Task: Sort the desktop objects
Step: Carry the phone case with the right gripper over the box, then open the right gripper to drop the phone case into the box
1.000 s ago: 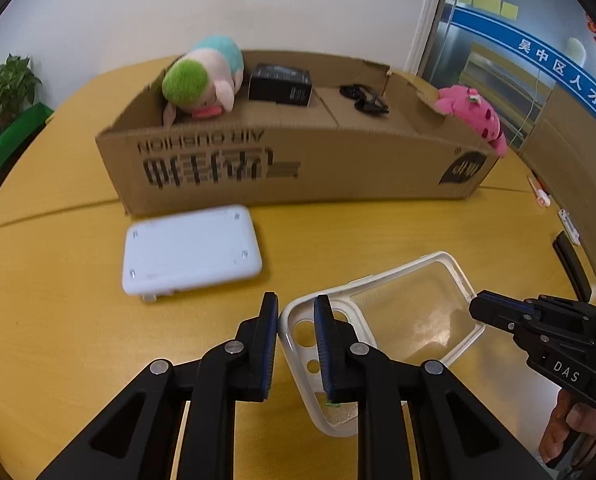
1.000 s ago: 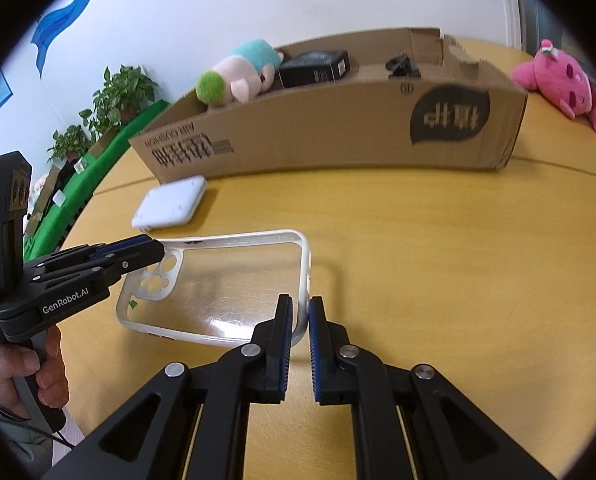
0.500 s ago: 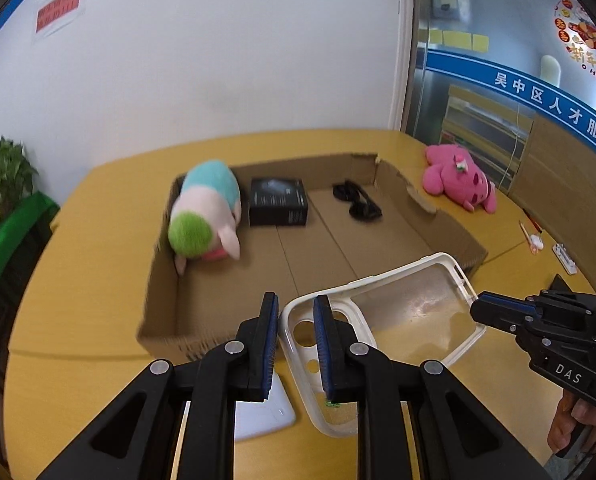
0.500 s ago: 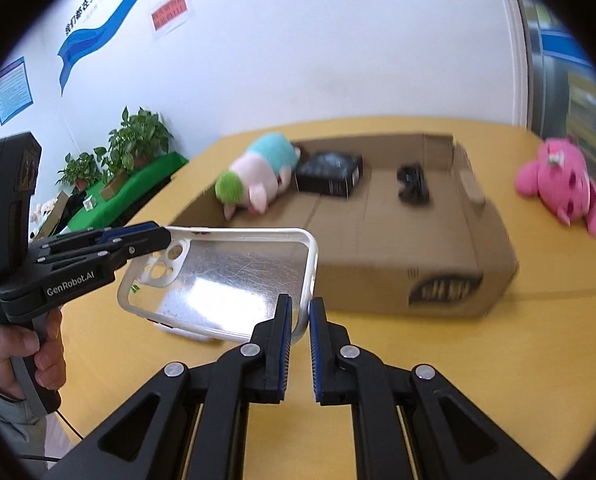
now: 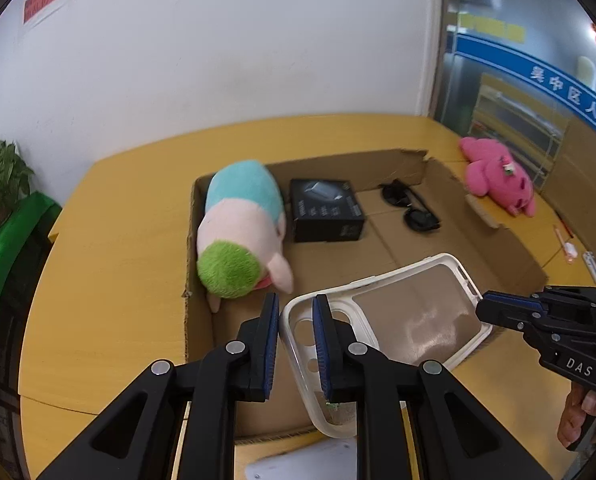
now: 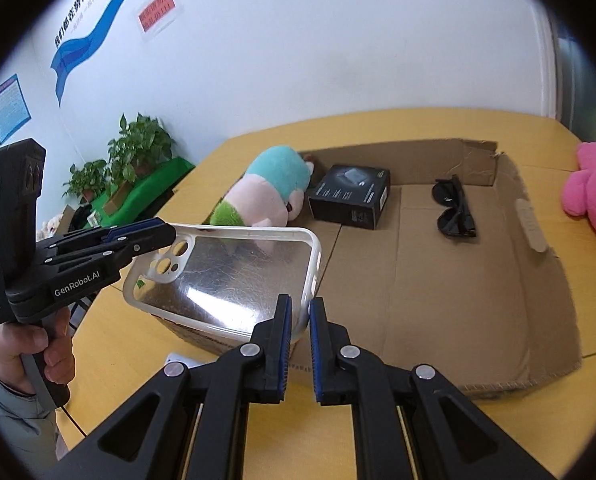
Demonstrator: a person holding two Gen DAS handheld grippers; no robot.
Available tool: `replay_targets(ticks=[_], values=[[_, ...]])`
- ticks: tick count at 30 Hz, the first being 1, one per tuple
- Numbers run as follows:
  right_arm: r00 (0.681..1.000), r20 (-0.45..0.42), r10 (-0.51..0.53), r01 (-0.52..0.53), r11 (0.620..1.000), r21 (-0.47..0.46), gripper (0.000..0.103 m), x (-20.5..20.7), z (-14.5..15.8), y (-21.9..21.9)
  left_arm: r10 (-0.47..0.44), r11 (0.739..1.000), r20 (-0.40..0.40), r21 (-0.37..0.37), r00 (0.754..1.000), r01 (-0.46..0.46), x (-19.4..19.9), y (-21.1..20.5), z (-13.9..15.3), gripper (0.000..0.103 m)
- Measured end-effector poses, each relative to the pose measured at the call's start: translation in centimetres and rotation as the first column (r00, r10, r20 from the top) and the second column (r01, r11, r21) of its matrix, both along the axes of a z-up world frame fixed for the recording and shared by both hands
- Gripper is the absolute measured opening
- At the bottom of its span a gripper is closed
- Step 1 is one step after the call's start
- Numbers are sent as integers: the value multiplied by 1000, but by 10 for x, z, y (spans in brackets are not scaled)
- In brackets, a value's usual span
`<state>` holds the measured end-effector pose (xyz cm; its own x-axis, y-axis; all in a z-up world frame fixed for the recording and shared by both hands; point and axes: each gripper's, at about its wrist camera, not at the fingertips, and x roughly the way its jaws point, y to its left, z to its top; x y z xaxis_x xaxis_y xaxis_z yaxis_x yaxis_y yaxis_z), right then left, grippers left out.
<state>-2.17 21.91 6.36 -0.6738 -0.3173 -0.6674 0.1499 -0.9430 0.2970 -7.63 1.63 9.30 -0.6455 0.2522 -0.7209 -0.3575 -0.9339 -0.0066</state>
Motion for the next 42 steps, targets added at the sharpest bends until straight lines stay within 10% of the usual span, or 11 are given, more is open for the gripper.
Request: replay_targets(ticks=[13, 26, 30, 32, 37, 42], values=[[964, 264, 39, -29, 999, -42, 8, -74, -85, -16, 37, 989, 164, -149, 986, -13, -60, 2, -74, 16], [936, 347, 51, -43, 999, -32, 14, -83, -96, -28, 79, 966, 191, -259, 979, -27, -65, 6, -94, 15], [950, 311, 31, -24, 999, -28, 44, -73, -87, -24, 102, 969, 131, -239, 986, -69, -55, 4, -78, 15], [973, 229, 8, -11, 1000, 12, 54, -56, -68, -21, 100, 970, 55, -228, 994, -85, -37, 5, -59, 22], [998, 11, -56, 54, 990, 127, 79, -7, -20, -9, 129, 984, -163, -101, 978, -147, 24, 1, -8, 80], [974, -185, -128, 174, 950, 258, 84, 48, 12, 3, 149, 989, -346, 30, 926, -147, 92, 8, 25, 94]])
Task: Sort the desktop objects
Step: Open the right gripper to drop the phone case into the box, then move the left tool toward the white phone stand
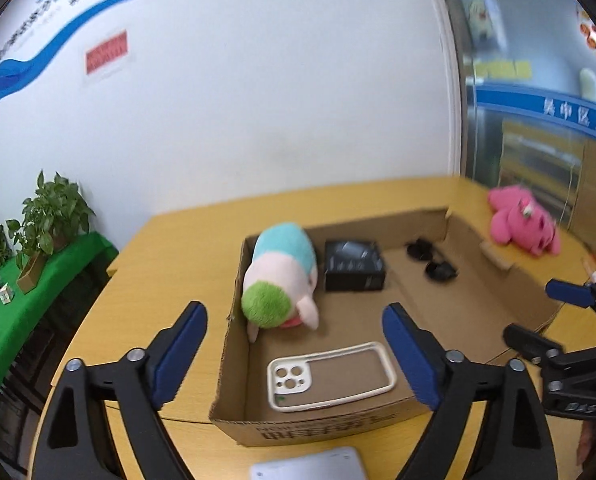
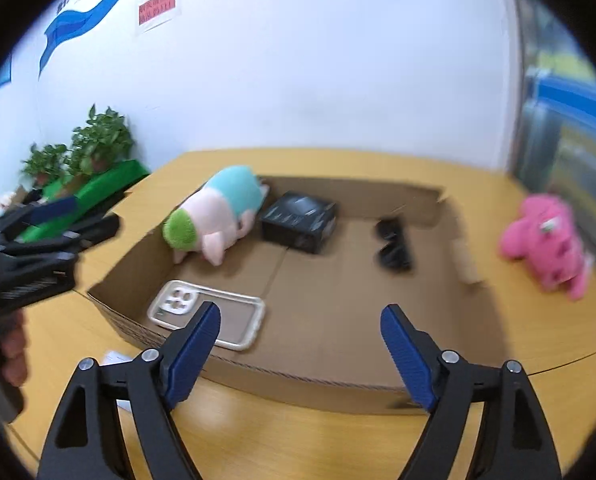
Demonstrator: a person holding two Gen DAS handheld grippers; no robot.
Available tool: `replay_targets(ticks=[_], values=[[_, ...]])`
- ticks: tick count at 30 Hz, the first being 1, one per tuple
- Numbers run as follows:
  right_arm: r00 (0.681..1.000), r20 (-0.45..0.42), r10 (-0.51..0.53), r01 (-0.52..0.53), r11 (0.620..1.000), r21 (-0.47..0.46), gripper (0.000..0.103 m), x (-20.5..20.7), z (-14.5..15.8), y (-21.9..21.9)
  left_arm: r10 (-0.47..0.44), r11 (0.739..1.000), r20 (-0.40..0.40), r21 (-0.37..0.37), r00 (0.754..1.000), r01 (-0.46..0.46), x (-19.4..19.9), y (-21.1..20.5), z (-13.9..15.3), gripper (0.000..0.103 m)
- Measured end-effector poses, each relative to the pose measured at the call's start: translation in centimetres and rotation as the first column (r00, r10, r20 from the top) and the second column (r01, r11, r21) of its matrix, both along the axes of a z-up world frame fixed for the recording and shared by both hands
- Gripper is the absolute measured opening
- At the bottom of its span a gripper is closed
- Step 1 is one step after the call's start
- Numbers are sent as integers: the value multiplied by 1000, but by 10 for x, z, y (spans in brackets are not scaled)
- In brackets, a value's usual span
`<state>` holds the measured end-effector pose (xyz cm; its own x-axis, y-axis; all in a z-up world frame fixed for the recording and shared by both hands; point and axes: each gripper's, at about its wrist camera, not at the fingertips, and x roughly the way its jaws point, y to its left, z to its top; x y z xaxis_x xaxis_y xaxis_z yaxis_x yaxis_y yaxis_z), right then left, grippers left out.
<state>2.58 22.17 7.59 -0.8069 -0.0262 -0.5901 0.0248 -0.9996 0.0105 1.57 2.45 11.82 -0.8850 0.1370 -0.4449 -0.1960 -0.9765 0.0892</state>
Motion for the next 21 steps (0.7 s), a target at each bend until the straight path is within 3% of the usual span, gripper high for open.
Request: replay_targets(ticks=[3, 6, 21], values=[[999, -20, -51, 52, 995, 82, 84, 13, 6, 0, 40, 997, -64, 71, 997, -36, 25, -1, 9, 95], [999, -27, -44, 46, 996, 78, 84, 23, 9, 2, 50, 992, -81, 122, 995, -40, 36, -4, 15, 96], [999, -10, -36, 36, 996, 80, 84, 52, 11, -6, 64, 988, -96, 145, 993, -49, 77, -16, 22, 96]])
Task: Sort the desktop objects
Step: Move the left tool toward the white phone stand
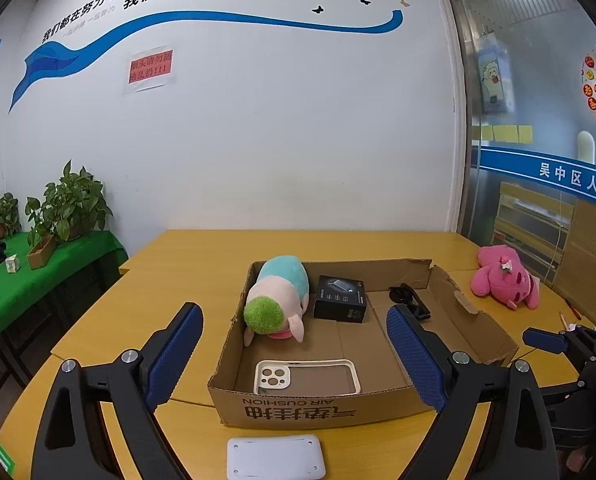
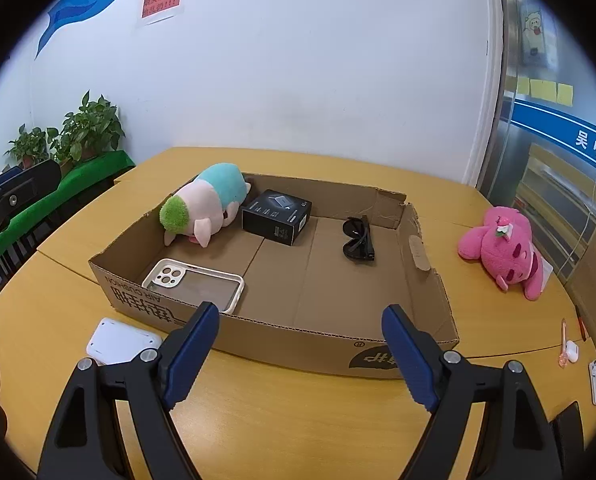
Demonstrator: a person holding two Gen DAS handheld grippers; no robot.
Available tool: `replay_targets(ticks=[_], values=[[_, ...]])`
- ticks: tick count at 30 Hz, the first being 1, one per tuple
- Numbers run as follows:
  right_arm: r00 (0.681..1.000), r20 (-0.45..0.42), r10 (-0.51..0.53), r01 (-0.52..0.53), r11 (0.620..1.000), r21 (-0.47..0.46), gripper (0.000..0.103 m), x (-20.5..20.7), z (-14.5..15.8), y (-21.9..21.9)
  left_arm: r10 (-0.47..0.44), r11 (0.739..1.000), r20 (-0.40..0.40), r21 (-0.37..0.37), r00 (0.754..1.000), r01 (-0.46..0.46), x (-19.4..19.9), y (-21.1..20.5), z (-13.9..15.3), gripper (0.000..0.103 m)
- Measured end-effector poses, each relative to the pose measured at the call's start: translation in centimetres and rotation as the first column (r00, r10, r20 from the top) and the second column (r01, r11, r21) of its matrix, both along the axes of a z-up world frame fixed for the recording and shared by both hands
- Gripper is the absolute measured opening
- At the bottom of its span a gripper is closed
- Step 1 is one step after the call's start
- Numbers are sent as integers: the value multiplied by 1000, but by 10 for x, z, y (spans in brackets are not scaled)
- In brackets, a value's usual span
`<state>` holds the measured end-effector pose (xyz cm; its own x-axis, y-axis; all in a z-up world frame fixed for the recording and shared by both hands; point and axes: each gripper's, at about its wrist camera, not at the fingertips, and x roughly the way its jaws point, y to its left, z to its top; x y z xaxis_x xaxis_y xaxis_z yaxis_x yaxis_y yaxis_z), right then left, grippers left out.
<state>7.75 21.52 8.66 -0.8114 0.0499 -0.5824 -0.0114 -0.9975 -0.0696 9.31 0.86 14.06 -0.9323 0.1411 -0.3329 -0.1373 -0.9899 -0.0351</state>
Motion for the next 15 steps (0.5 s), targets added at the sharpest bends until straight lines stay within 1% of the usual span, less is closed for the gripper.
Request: replay_targets(ticks=[6, 9, 15], values=[[1000, 2, 1, -1, 1000, 5, 84, 3, 1, -3, 6, 1000, 38, -26, 999, -5, -4, -1, -9, 96], [1000, 2, -1, 1, 1000, 22, 84, 3, -1, -6, -2, 1000, 48, -28, 999, 3, -4, -1, -13, 96], [1000, 18, 1, -2, 1000, 19, 84, 0, -5, -9, -9, 1000, 73, -29, 997, 11, -6, -4, -20, 96]])
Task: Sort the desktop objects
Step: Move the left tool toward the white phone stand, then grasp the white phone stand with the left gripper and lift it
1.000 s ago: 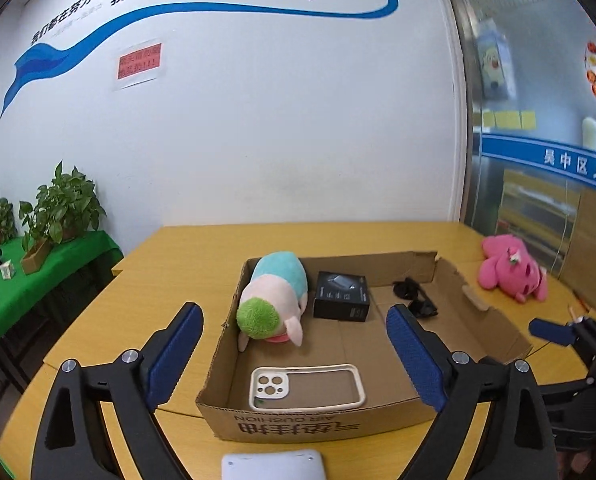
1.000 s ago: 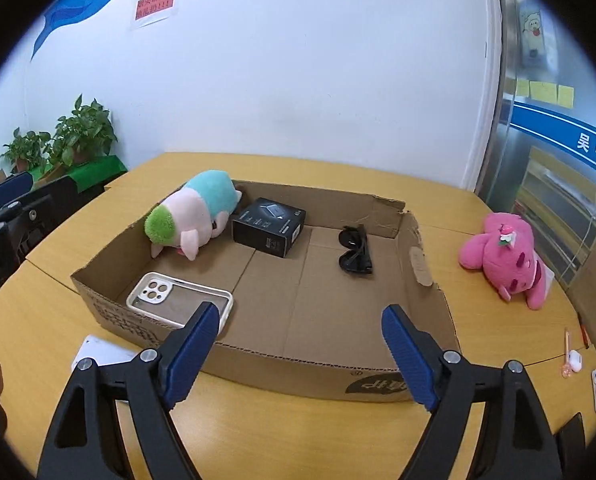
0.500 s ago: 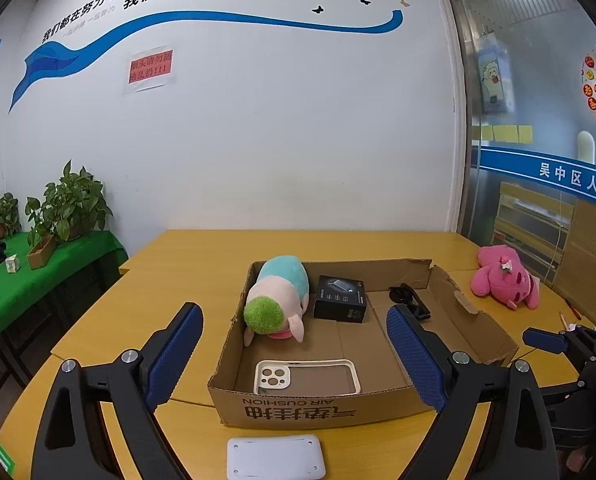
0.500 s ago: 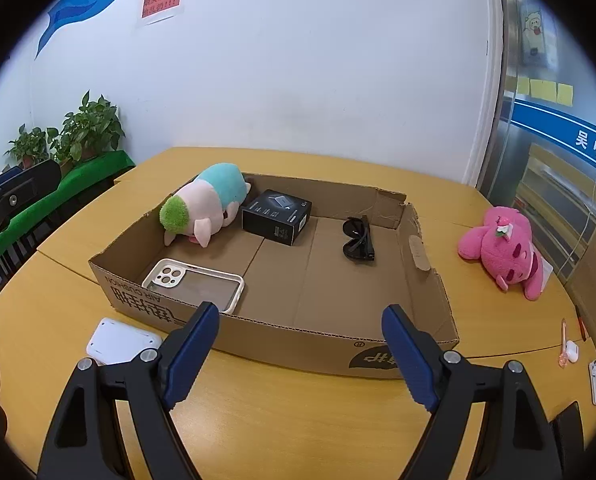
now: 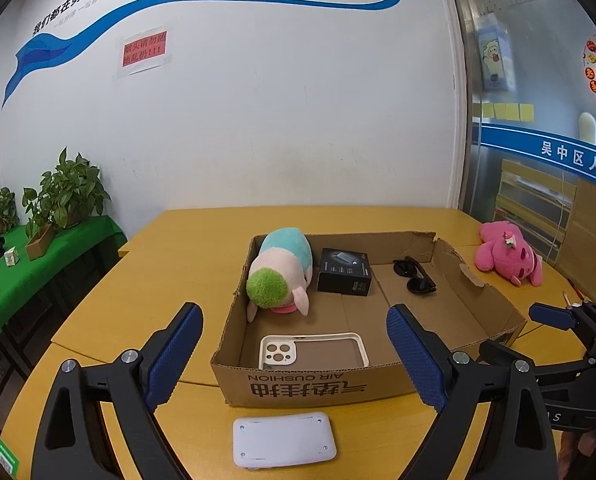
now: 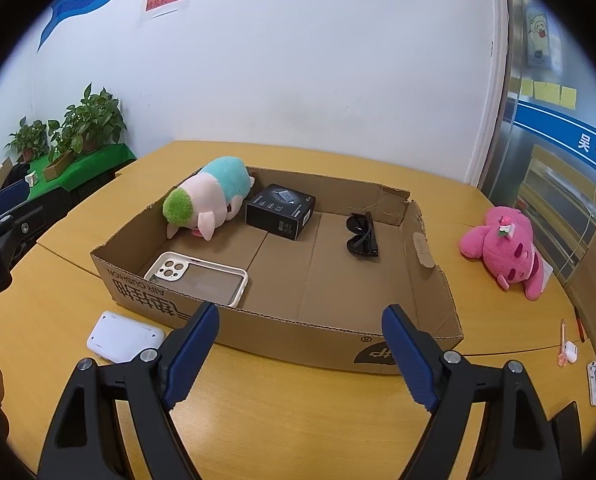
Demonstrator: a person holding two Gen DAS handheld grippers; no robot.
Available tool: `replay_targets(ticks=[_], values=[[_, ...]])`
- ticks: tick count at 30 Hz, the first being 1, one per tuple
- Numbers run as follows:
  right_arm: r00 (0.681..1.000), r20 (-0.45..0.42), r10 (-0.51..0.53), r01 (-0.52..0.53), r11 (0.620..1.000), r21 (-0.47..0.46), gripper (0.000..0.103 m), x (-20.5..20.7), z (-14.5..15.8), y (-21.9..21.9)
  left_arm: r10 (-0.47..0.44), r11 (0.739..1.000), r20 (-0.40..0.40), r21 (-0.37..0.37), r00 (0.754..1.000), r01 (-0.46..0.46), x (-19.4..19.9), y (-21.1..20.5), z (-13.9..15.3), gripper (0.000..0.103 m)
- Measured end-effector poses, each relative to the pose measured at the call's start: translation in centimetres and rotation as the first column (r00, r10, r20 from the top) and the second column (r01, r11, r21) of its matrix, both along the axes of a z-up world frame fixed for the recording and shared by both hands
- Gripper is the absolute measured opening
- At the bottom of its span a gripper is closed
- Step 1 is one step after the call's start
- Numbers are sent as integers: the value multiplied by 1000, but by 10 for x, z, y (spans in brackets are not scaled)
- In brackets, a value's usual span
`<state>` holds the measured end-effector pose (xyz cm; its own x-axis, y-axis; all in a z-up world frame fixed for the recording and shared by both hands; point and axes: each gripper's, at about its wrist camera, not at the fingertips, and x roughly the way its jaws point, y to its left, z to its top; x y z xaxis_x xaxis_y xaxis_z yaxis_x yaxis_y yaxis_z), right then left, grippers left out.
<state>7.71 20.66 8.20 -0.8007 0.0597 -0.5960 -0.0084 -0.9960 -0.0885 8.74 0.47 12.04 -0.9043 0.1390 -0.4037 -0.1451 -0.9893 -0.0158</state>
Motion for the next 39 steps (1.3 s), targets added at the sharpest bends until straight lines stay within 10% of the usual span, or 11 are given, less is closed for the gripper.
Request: replay_targets(ticks=[7, 15, 26, 30, 39], values=[[1000, 16, 19, -19, 1000, 1, 84, -5, -5, -10, -13, 1000, 57, 3, 998, 13, -8, -11, -15, 96], [966, 126, 224, -200, 964, -176, 84, -14, -41, -28, -29, 985, 253, 174, 967, -16, -27, -61, -58, 96], [858, 301, 417, -311, 887, -342, 84, -55, -115, -82, -216, 946, 570, 324, 793, 26, -83, -80, -151, 94], [819, 338, 463, -353, 872, -339, 84, -71, -133, -103, -258, 939, 607, 340, 751, 49, -93, -70, -168, 63], [800, 273, 535, -427, 826, -367, 86, -71, -130, -118, -265, 944, 561, 317, 784, 93, -76, -53, -152, 49]])
